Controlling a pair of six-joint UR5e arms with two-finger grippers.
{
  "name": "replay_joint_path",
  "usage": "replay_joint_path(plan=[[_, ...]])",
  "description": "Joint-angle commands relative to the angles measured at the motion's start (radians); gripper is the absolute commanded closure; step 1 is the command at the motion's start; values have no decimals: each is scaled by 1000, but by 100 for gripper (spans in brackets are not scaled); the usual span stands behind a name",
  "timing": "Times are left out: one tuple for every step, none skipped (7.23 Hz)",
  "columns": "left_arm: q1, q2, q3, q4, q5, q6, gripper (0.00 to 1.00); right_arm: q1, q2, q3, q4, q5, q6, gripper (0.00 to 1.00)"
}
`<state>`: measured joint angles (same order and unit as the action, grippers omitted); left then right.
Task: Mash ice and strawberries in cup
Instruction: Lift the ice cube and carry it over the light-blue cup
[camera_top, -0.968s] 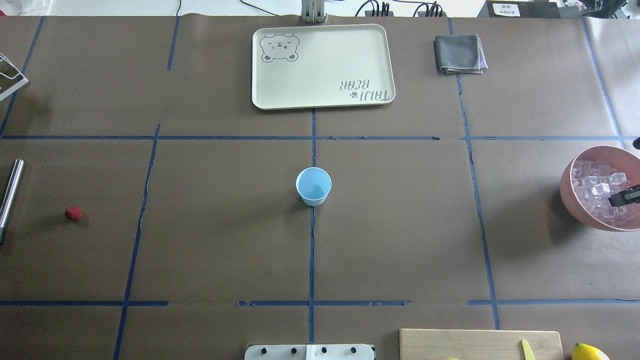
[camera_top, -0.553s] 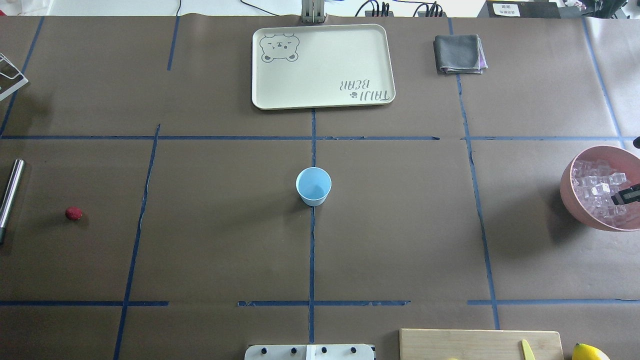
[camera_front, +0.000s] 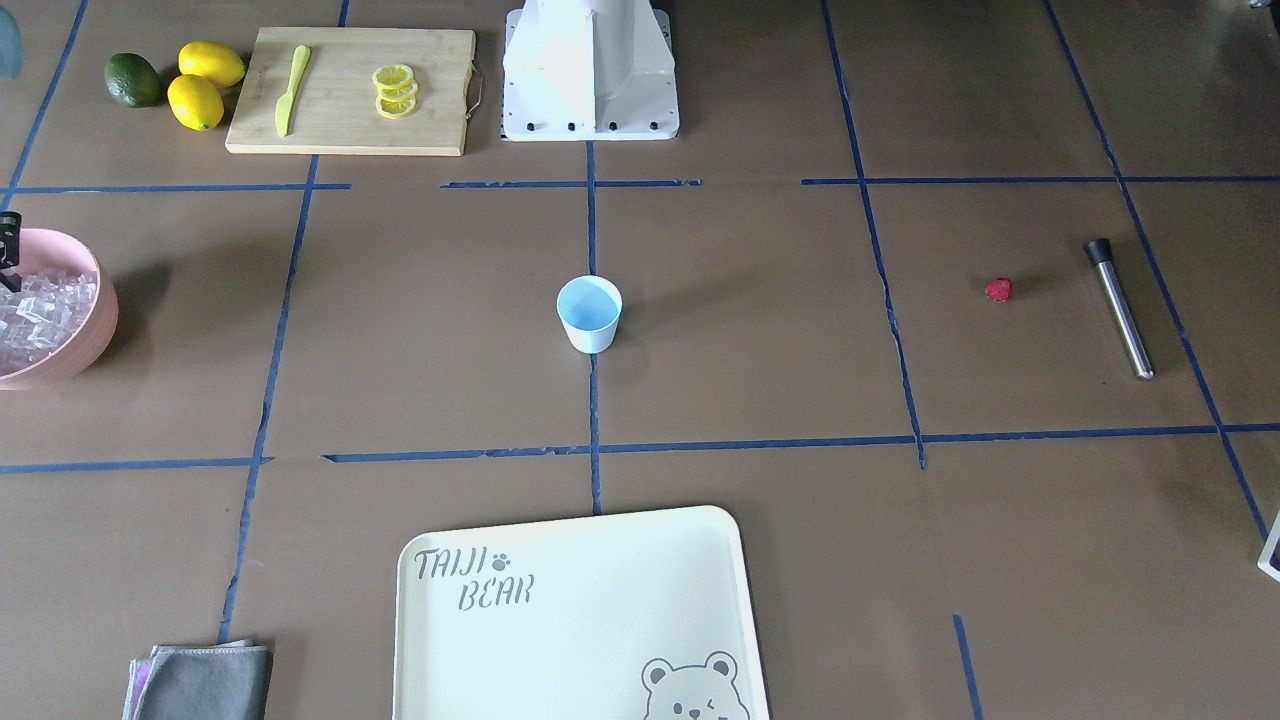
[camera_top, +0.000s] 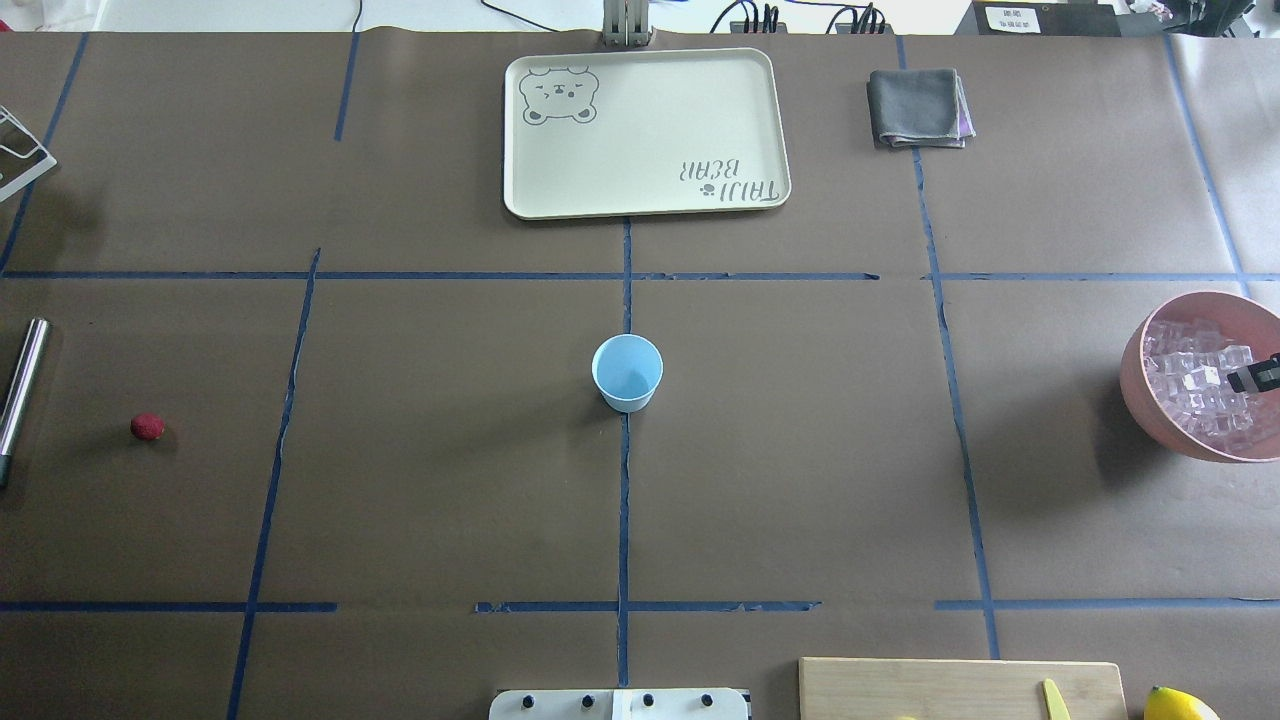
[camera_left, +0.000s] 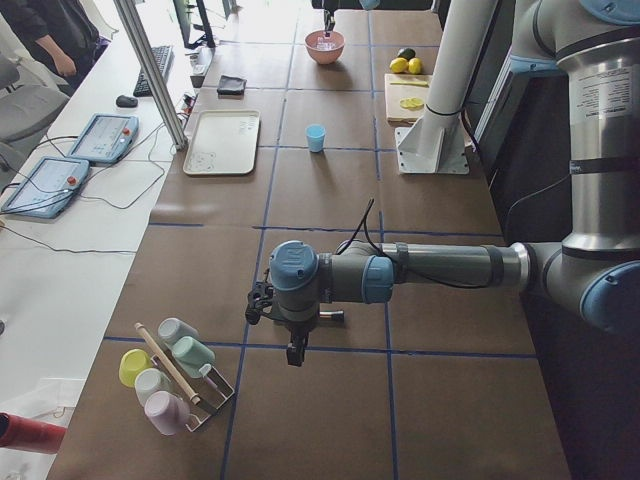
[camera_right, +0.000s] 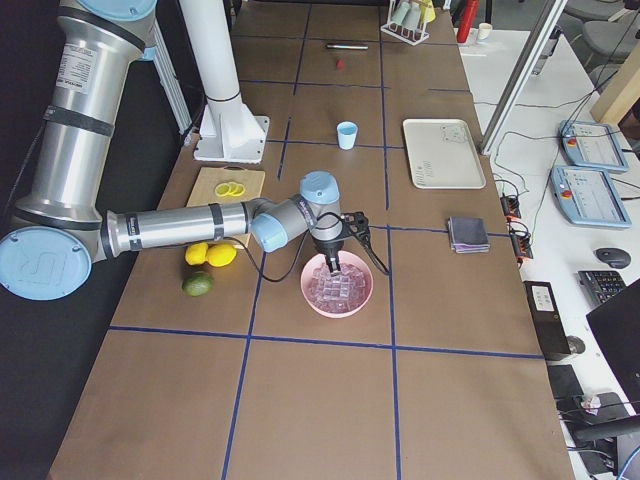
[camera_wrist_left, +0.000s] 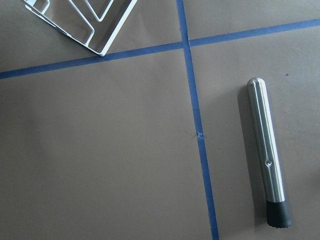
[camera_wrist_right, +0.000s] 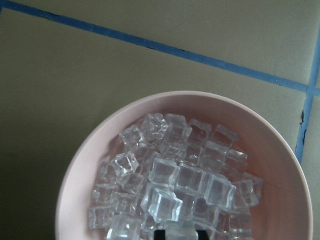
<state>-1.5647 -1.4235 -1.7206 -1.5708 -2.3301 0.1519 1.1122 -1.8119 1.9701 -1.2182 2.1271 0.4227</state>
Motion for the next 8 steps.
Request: replay_joint_path(plan=[[0, 0, -2, -1, 0, 0, 0, 9, 188, 70, -249, 29, 16, 100], [0, 0, -5, -2, 0, 0, 0, -3, 294, 66, -324, 60, 37, 100], [0, 0, -7, -2, -2, 0, 0, -50, 381, 67, -354, 62, 153, 100], [0, -2, -7, -3, -2, 0, 0, -163, 461, 61, -356, 33, 309, 100], [0, -5, -7, -3, -2, 0, 0, -286, 565, 35, -360, -71, 459, 100], [0, -5, -8, -3, -2, 0, 0, -393, 723, -44, -394, -175, 643, 100], [0, -8, -8, -3, -2, 0, 0, -472, 867, -116, -443, -256, 753, 100], [0, -9, -8, -3, -2, 0, 0, -535, 982, -182, -480, -309, 837, 100]])
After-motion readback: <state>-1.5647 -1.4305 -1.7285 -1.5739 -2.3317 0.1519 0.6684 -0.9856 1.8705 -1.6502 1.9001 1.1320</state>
